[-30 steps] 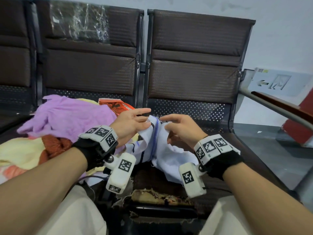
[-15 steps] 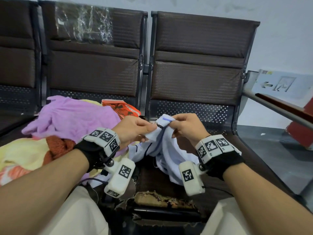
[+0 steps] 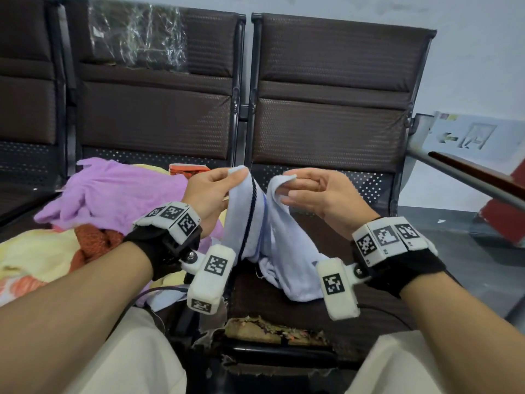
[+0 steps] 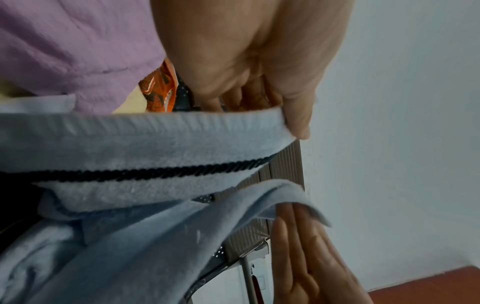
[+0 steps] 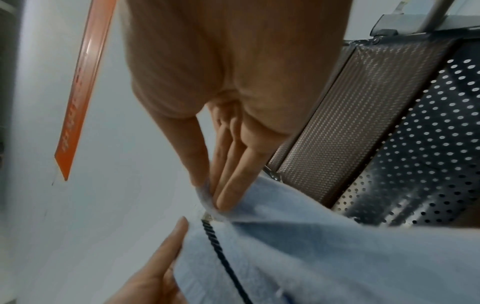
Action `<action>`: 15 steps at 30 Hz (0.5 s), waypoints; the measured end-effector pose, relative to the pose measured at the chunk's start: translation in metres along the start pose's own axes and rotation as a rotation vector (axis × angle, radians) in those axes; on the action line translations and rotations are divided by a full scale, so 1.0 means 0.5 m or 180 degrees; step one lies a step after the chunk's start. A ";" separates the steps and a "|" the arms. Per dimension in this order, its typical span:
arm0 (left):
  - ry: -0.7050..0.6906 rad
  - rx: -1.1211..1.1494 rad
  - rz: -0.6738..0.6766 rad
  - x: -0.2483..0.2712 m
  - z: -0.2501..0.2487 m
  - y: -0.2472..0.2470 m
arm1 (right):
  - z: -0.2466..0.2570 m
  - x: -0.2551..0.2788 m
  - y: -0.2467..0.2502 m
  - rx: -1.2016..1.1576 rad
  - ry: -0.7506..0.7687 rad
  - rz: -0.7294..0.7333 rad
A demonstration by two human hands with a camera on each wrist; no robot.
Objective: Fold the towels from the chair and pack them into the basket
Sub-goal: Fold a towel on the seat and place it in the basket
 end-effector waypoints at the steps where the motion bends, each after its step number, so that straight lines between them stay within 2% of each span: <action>1: 0.0022 -0.0002 0.0023 -0.001 0.000 0.001 | 0.000 0.000 -0.001 0.0228 0.0050 -0.0034; 2: 0.0049 -0.0029 0.0059 0.000 0.001 0.000 | -0.001 0.001 -0.001 0.0615 0.0125 -0.0119; 5: 0.0126 -0.0198 0.0179 0.004 0.004 -0.009 | -0.002 0.003 -0.004 0.2592 0.0540 -0.0250; 6: 0.0156 -0.0282 0.0212 0.006 0.007 -0.011 | 0.002 0.004 -0.010 0.2898 0.0675 -0.0235; 7: 0.0176 -0.0383 0.0244 0.008 0.009 -0.013 | 0.008 0.002 -0.016 0.2823 0.0804 -0.0223; 9: 0.0205 -0.0599 0.0318 0.012 0.014 -0.014 | 0.022 -0.002 -0.022 0.2134 0.1025 -0.0277; 11: 0.0227 -0.0717 0.0387 0.018 0.019 -0.017 | 0.025 -0.007 -0.027 0.1788 0.1059 -0.0342; 15: 0.0285 -0.0739 0.0398 0.029 0.029 -0.028 | -0.017 -0.011 -0.034 0.2185 0.0581 -0.0340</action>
Point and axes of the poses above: each hand's wrist, its own x-axis away from the middle knuckle, its own y-axis out of the back of the hand, z = x × y, the point moved 4 cm from there along -x, towards the middle knuckle, and after that the axes turned 1 degree about -z, right-handed, at the moved point
